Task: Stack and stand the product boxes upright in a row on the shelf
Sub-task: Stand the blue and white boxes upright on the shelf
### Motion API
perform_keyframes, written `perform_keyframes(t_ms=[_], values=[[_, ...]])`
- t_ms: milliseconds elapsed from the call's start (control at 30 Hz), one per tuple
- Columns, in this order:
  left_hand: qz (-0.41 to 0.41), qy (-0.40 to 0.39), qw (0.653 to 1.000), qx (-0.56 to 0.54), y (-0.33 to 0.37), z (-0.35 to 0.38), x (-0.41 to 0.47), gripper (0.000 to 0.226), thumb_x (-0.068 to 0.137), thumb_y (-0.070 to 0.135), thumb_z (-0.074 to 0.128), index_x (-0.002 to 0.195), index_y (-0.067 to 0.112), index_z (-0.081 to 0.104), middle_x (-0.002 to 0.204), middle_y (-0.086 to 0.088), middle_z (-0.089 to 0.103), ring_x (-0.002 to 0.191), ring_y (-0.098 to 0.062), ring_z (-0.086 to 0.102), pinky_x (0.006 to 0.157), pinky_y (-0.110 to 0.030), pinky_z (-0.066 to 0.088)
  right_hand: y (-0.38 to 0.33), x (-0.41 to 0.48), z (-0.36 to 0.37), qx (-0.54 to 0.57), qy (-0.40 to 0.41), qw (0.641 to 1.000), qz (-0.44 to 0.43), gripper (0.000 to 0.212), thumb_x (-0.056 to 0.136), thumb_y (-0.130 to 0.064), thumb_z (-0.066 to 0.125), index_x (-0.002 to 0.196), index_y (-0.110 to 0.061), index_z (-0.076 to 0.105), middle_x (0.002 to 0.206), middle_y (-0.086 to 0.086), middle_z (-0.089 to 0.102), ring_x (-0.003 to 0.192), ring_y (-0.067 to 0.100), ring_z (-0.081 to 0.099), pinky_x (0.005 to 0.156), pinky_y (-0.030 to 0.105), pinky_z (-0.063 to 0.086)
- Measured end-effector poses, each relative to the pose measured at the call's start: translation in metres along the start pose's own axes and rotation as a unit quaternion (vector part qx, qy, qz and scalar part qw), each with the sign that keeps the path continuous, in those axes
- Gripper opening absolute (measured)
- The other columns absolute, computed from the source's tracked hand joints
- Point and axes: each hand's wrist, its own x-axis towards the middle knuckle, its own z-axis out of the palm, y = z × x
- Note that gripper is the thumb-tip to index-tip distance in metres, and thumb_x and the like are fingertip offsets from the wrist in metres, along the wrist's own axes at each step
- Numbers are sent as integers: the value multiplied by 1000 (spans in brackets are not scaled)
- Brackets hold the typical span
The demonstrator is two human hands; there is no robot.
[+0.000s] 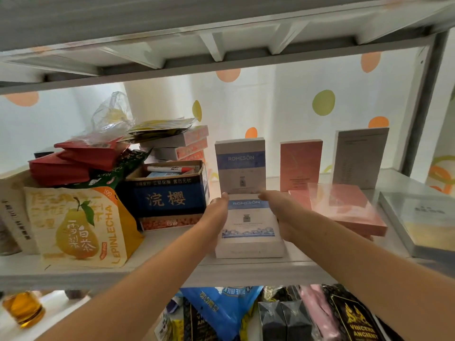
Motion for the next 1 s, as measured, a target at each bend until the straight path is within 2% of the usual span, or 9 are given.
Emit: perform_keyframes(t_ms=[100, 233, 367, 500, 600, 767, 833, 933, 1000], values=[[141, -20, 989, -43, 2, -2, -10, 46, 97, 56, 32, 135, 32, 43, 130, -7, 59, 120, -29, 57, 102, -52, 46, 5, -9, -4, 55, 41, 996, -62, 5, 96, -18, 52, 100, -16, 54, 99, 15, 71, 91, 36, 70, 79, 49, 60], [401, -54, 911, -73, 22, -9, -37, 36, 101, 31, 44, 136, 40, 36, 138, 10, 50, 122, -13, 56, 92, -34, 56, 12, -19, -12, 163, 42, 946, -279, 38, 94, -3, 53, 128, -20, 59, 112, -3, 73, 100, 17, 71, 81, 35, 60], [315, -40, 943, -104, -2, -18, -26, 53, 94, 14, 60, 141, 20, 37, 134, -8, 58, 104, -17, 68, 75, -31, 61, 37, -23, -10, 175, 46, 919, -351, 51, 94, -1, 58, 141, -17, 48, 128, -9, 66, 110, 2, 65, 79, 19, 57], [304, -73, 938, -151, -17, -27, -17, 57, 87, 9, 63, 139, 11, 40, 127, -14, 61, 107, -28, 67, 80, -39, 59, 49, -21, -13, 126, 45, 921, -366, 56, 92, -2, 60, 144, -15, 43, 140, -1, 56, 126, 10, 55, 83, 19, 57], [319, -95, 934, -133, -23, -29, -22, 50, 94, 9, 55, 140, 13, 37, 125, -10, 62, 107, -23, 68, 82, -38, 59, 48, -19, -19, 75, 13, 929, -362, 46, 92, -4, 60, 135, -16, 52, 120, 6, 68, 105, 17, 67, 84, 30, 60], [298, -100, 948, -43, -34, -32, -33, 37, 101, 11, 46, 136, 17, 39, 118, -2, 64, 101, -12, 69, 74, -21, 57, 53, -22, -29, 69, -33, 931, -357, 39, 92, -1, 58, 127, -19, 57, 108, 4, 72, 97, 16, 70, 75, 25, 58], [281, -86, 955, -43, -33, -34, -35, 35, 103, 21, 42, 137, 15, 40, 118, 0, 64, 101, -6, 68, 78, -21, 57, 52, -20, -33, 67, -55, 932, -352, 40, 92, -2, 58, 130, -16, 56, 112, 5, 71, 99, 16, 70, 77, 26, 59], [252, -37, 966, -34, -23, -33, -46, 51, 100, 52, 31, 138, 23, 47, 121, 5, 66, 116, -10, 62, 100, -33, 50, 48, -23, -33, 81, -81, 933, -342, 36, 94, -7, 58, 129, -16, 57, 115, 5, 71, 99, 16, 70, 77, 24, 58], [223, 10, 973, -58, -17, -28, -54, 59, 98, 57, 26, 129, 19, 58, 106, 8, 69, 107, -11, 63, 92, -25, 50, 48, -26, -30, 75, -96, 933, -339, 29, 97, -13, 54, 125, -18, 59, 111, 2, 72, 95, 13, 71, 74, 21, 57]])
